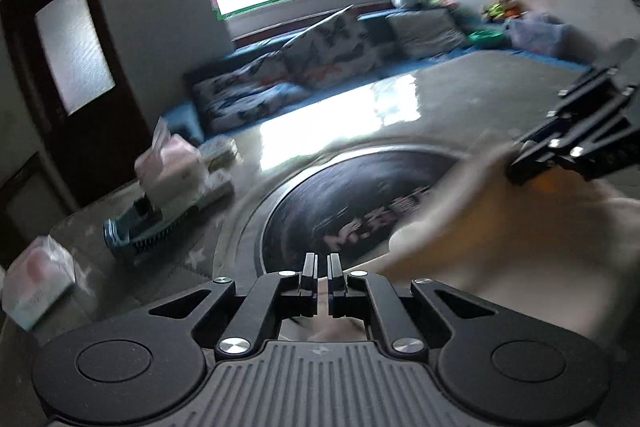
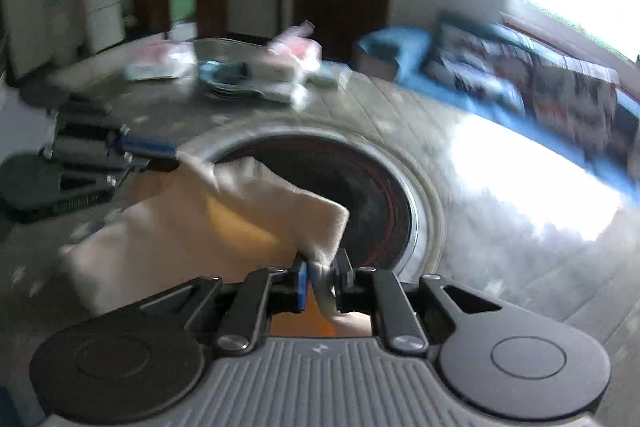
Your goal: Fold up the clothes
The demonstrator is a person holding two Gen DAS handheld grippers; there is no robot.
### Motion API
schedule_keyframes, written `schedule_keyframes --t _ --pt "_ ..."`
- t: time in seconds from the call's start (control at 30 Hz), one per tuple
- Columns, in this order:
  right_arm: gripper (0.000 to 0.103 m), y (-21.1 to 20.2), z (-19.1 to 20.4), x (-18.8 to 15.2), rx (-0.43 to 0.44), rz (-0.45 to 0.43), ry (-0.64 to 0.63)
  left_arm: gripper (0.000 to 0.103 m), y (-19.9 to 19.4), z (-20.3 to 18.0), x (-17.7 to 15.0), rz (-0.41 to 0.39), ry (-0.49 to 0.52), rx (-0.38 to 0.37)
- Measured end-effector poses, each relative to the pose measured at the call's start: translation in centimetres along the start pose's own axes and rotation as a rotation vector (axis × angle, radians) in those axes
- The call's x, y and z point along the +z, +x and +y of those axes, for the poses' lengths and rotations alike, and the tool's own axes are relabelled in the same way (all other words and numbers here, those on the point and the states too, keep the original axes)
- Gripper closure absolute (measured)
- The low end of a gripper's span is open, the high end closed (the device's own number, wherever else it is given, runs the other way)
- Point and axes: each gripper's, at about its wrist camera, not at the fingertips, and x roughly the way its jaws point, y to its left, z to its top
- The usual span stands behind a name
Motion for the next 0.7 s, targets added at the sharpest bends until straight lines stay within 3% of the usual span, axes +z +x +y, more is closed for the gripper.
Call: schedule_keyframes --t 0.17,0.33,0.47,0.6,0.7 --pt "0.08 1.9 -2.1 -1.8 -0.047 -0.012 0.112 0.095 1.2 0.9 -0.5 0.035 -0.063 0.031" --pt "0.079 -0.2 -2.7 -3.3 -0.072 -0.028 0.138 0.094 -1.0 0.2 0.0 0.01 -0.103 -0.054" --pt "0.078 -1.9 -2.9 -4.5 -0.089 -0.036 0.152 0.094 -1.7 -1.8 0.2 0.01 -0.103 -0.165" --pt "0.078 -1.1 -3.5 -5.3 -0.094 -0.014 0.187 0.093 -0.8 -3.6 0.2 0.042 -0.083 -0.192" --pt "0.08 -0.3 -4.0 -5.7 -0.116 0.002 0.213 0.091 -0.1 -3.3 -0.1 0.057 -0.093 -0.133"
